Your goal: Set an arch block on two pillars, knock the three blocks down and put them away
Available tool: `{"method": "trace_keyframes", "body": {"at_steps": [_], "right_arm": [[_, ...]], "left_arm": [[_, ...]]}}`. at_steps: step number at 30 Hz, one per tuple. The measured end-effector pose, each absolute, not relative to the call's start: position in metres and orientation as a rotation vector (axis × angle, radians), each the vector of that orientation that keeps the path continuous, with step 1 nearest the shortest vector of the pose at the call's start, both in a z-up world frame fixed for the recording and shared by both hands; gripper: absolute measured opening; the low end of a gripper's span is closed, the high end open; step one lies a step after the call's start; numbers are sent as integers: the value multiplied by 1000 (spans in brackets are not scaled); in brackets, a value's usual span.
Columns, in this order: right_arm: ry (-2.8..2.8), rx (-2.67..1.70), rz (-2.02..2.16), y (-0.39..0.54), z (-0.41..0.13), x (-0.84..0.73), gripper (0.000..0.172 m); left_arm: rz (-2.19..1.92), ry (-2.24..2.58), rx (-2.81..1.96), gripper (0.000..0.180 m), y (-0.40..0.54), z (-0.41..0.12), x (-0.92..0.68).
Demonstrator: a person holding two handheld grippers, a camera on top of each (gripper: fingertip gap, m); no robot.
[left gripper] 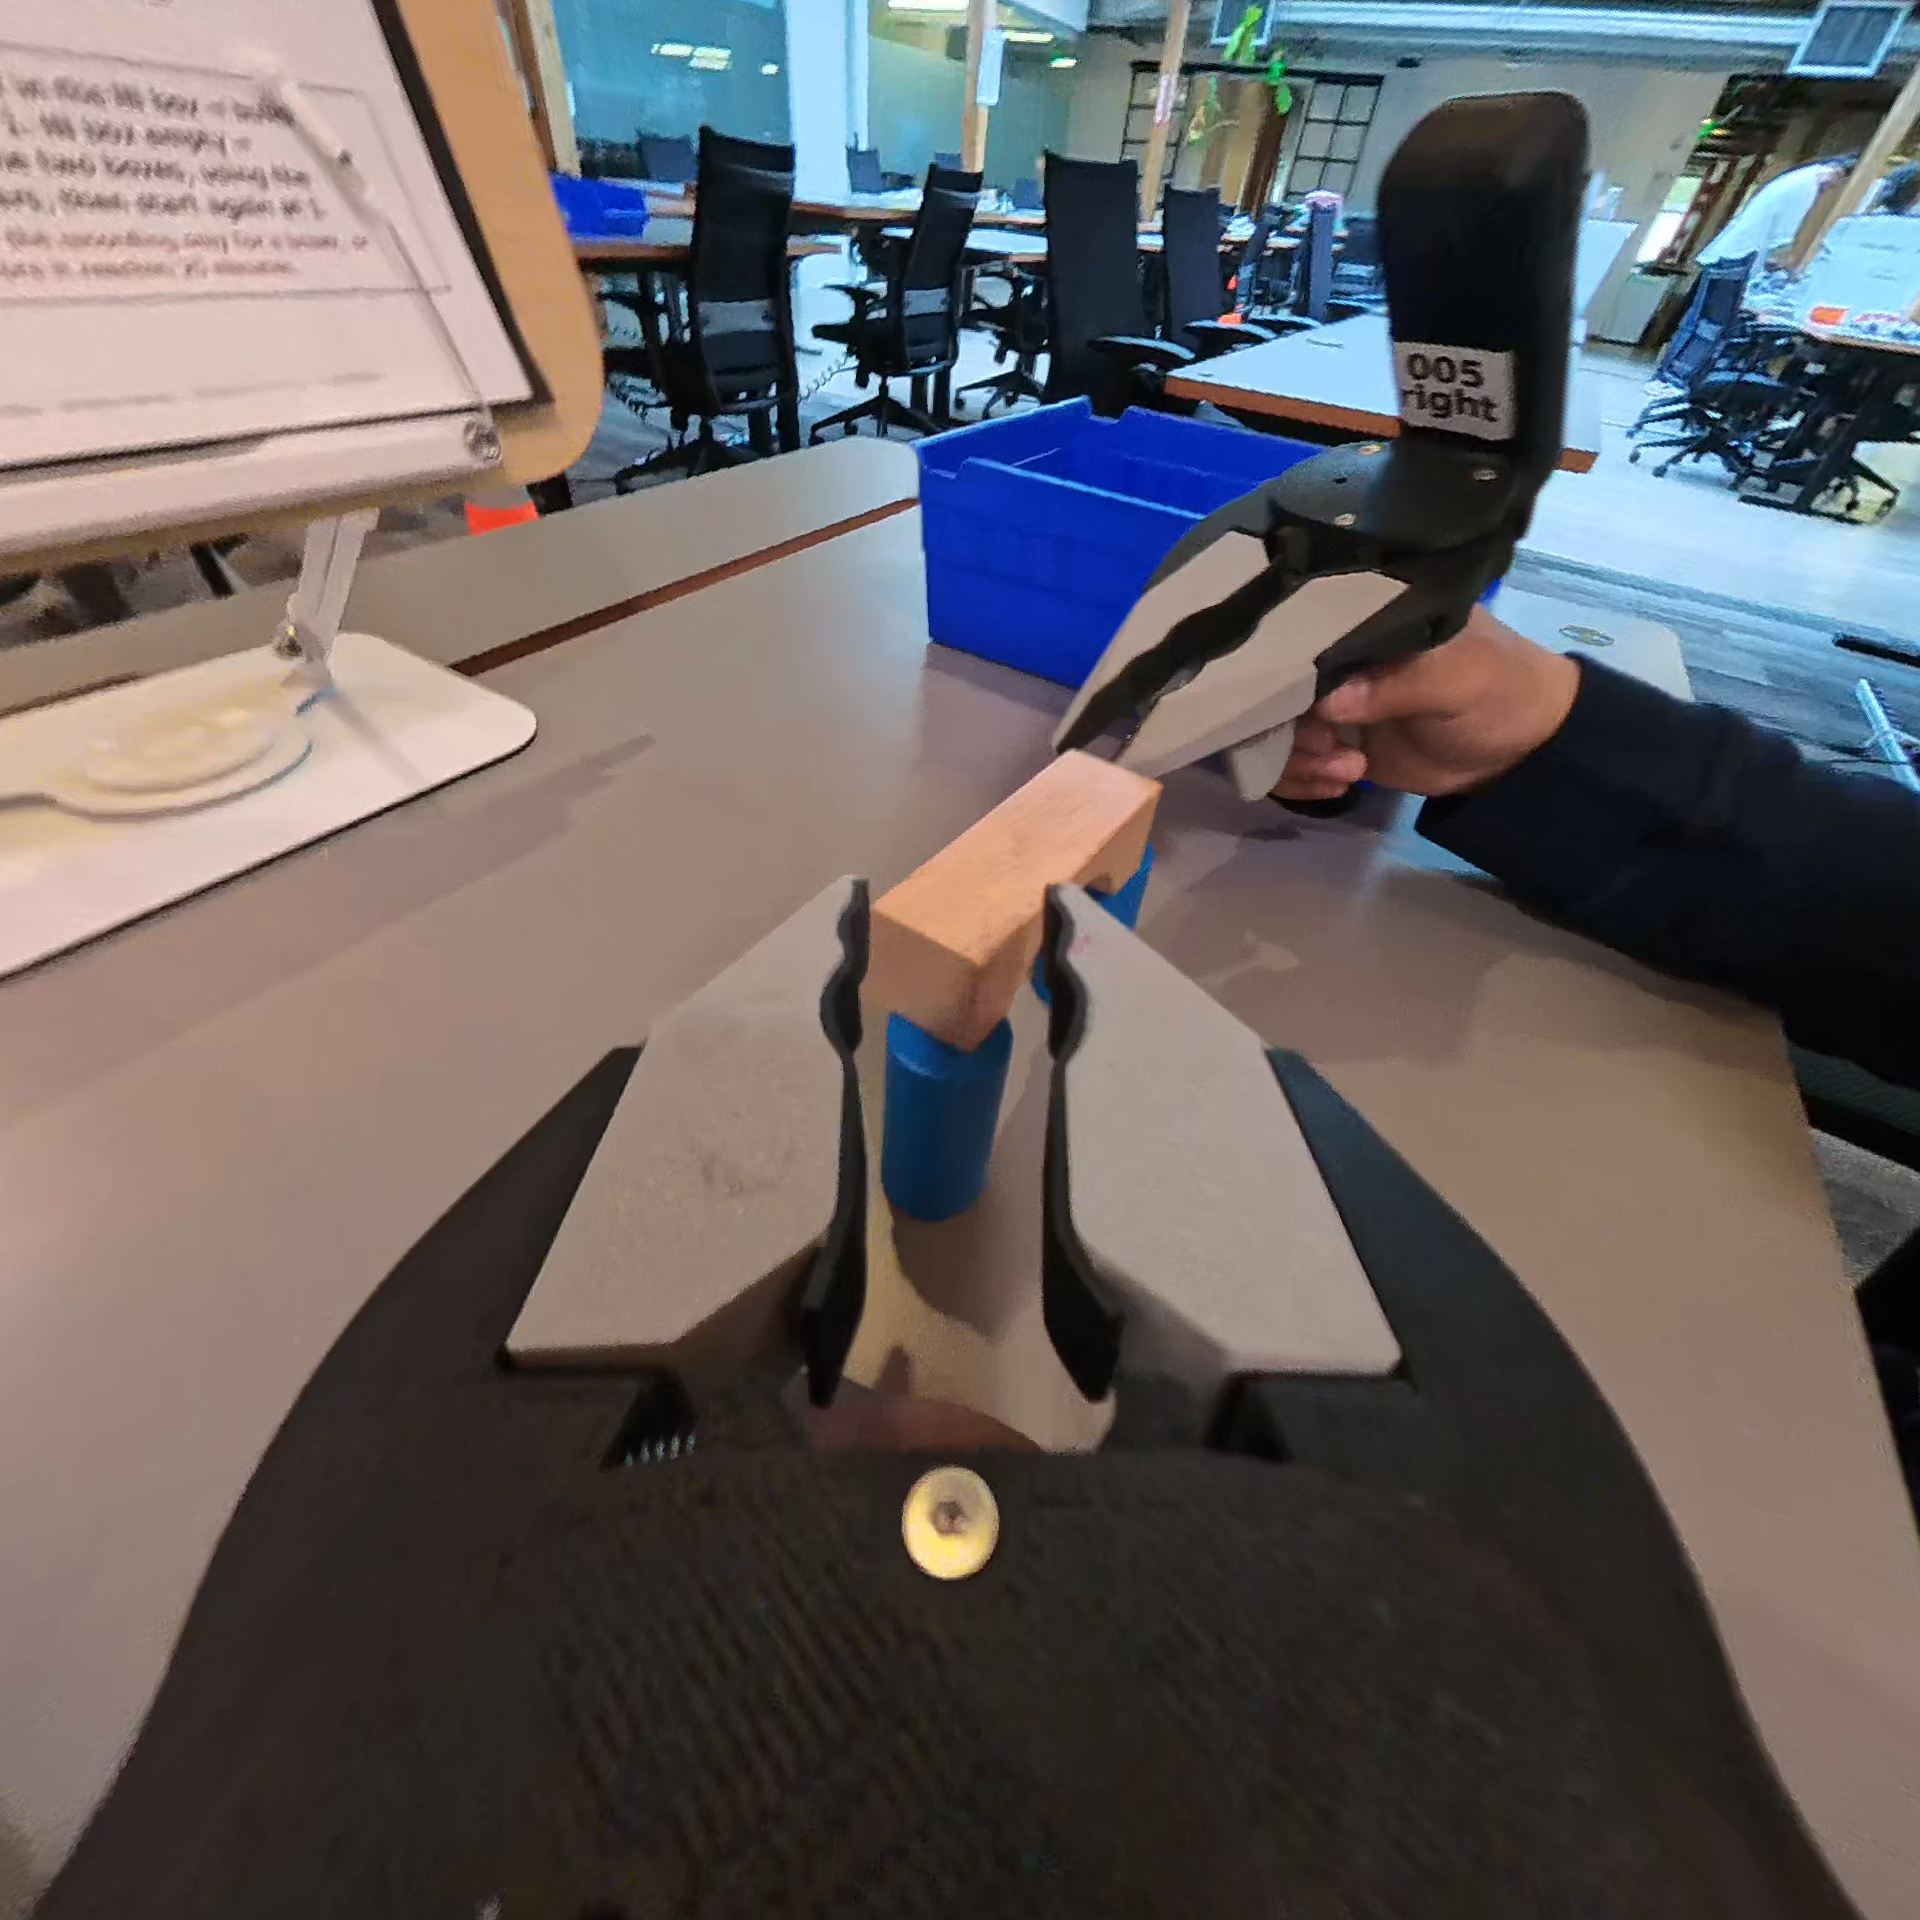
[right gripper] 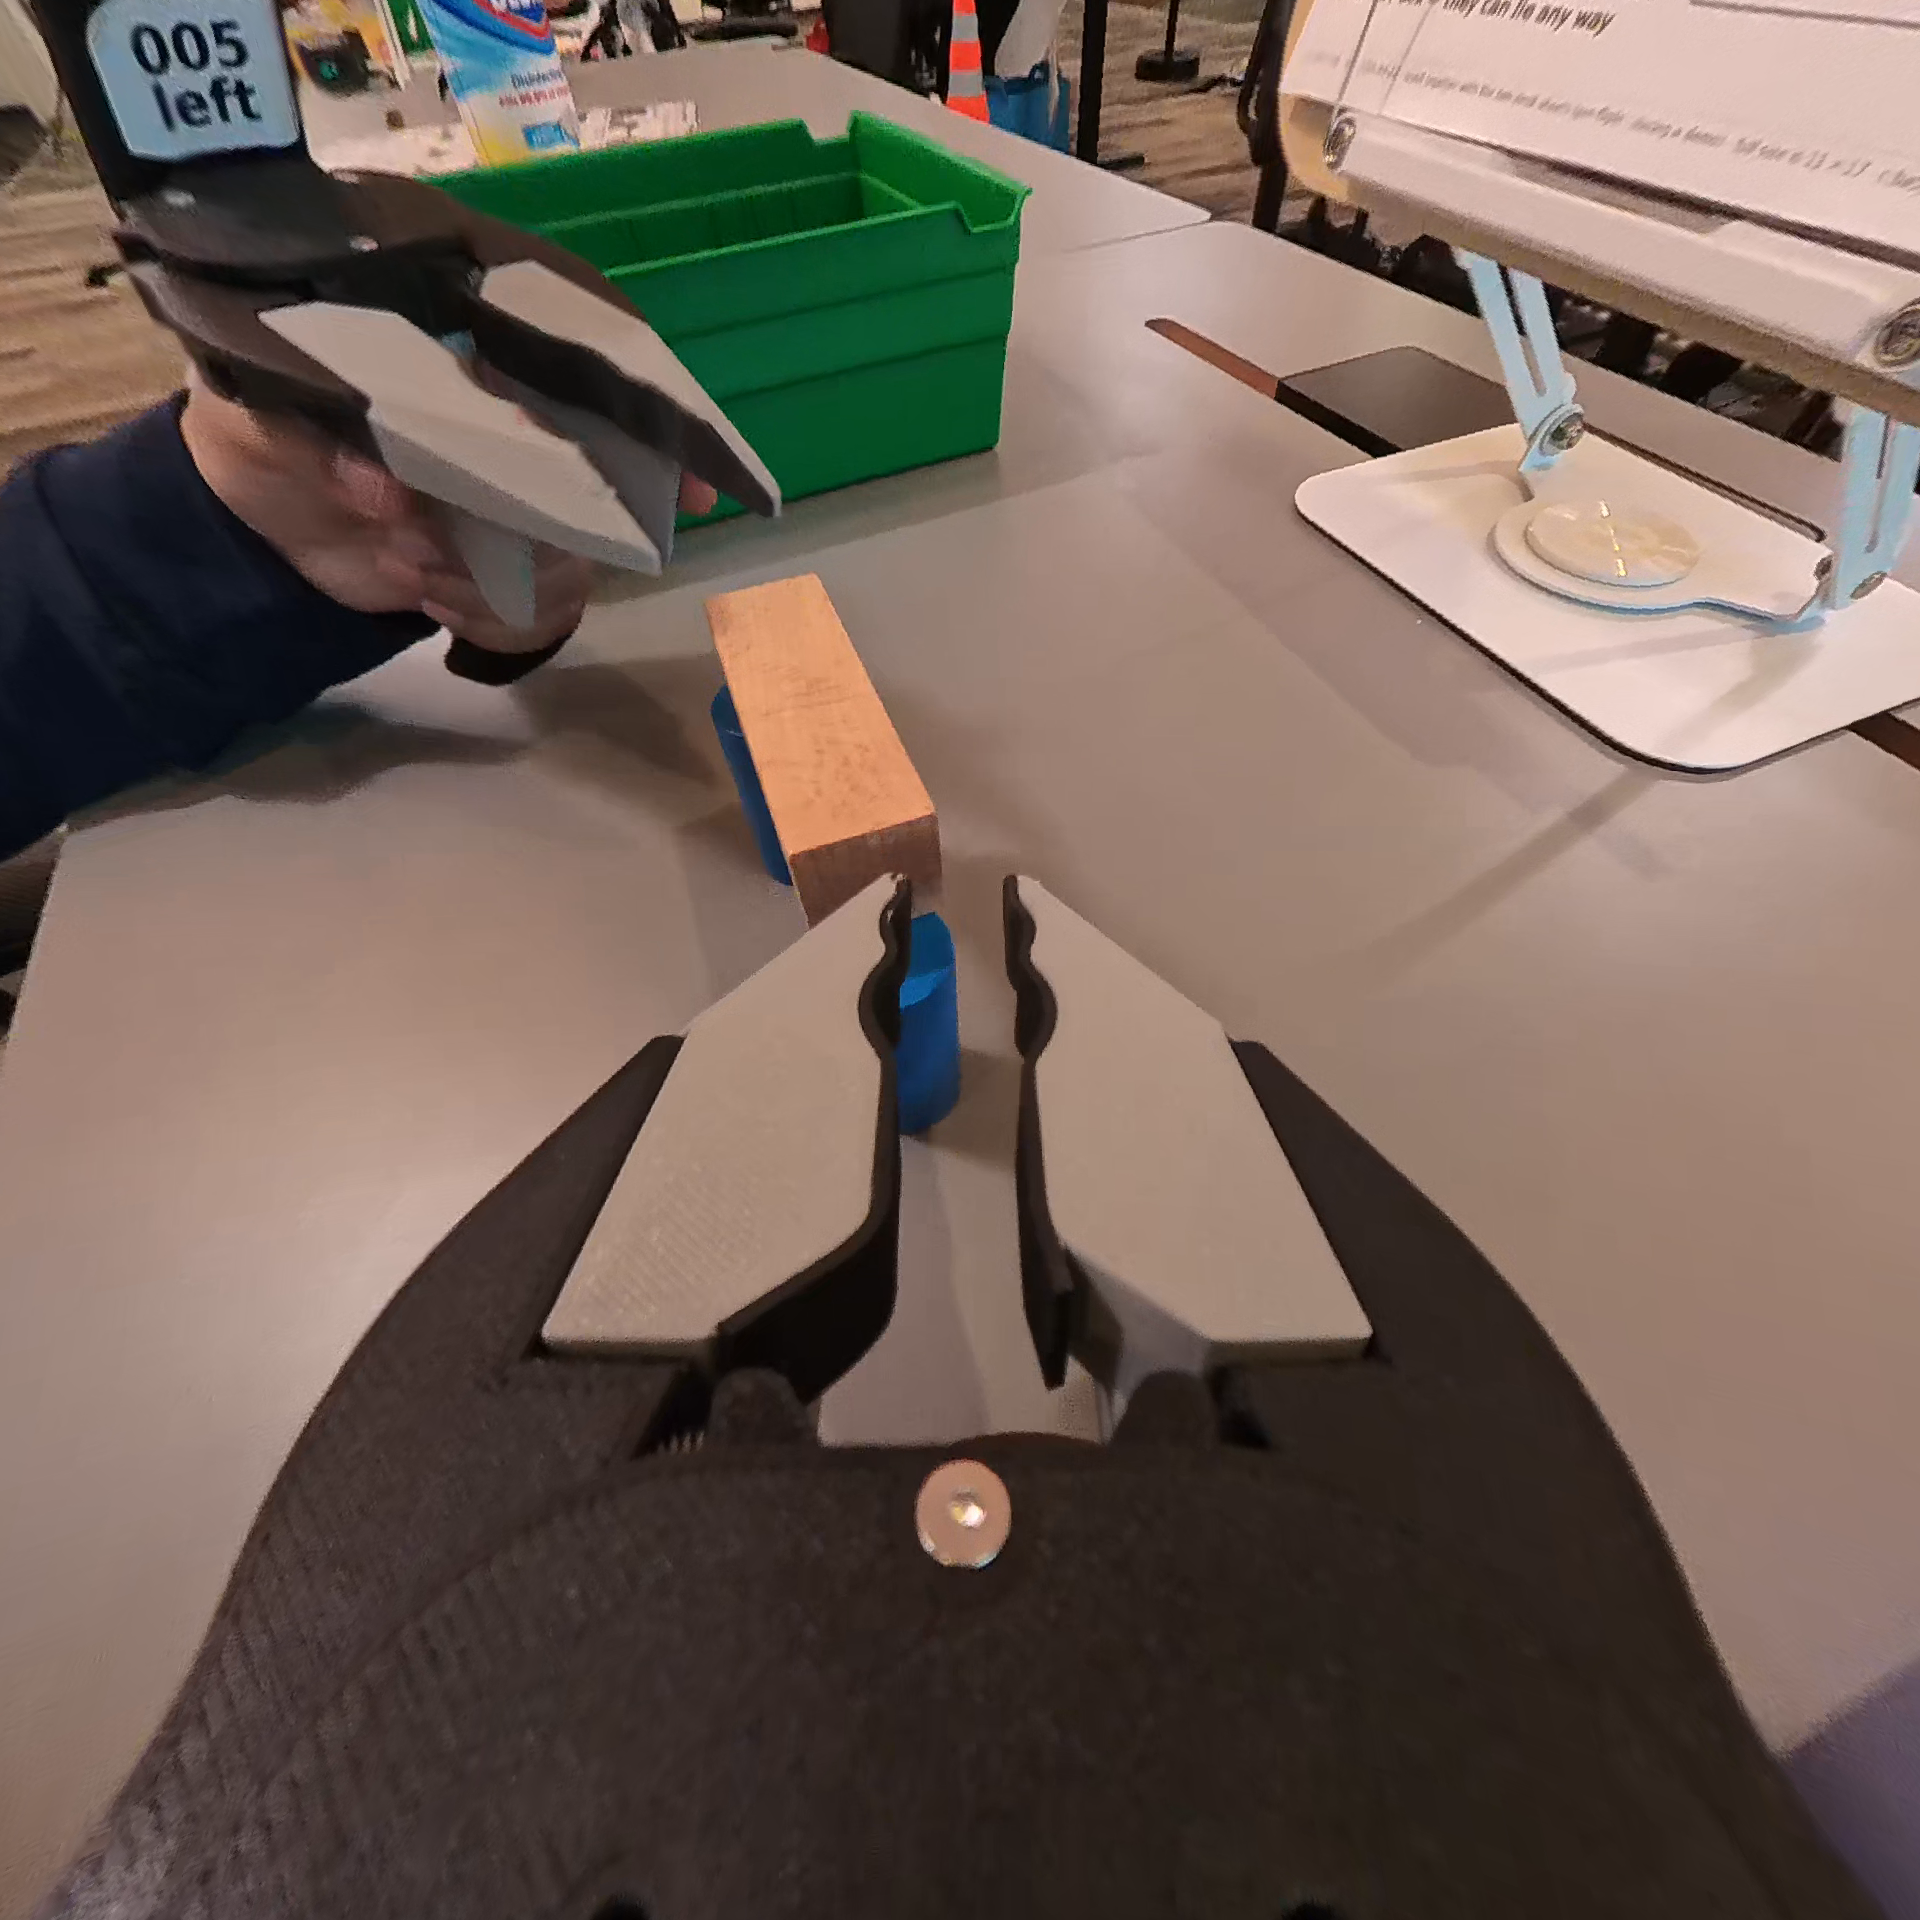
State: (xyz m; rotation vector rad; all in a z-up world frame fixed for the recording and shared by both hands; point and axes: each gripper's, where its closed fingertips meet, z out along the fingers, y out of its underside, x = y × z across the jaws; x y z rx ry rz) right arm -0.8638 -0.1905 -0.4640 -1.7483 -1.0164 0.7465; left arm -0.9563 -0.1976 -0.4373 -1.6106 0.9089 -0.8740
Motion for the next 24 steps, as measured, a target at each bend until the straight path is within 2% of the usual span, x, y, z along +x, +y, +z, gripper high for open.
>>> {"method": "trace_keyframes", "body": {"at_steps": [8, 24], "right_arm": [[-1008, -1748, 738, -189, -463, -863, 15], [-1021, -1766, 703, -188, -467, -860, 13]], "left_arm": [[-913, 872, -1695, 0, -190, -448, -962], [-910, 925, -1695, 1, -196, -454, -954]]}}
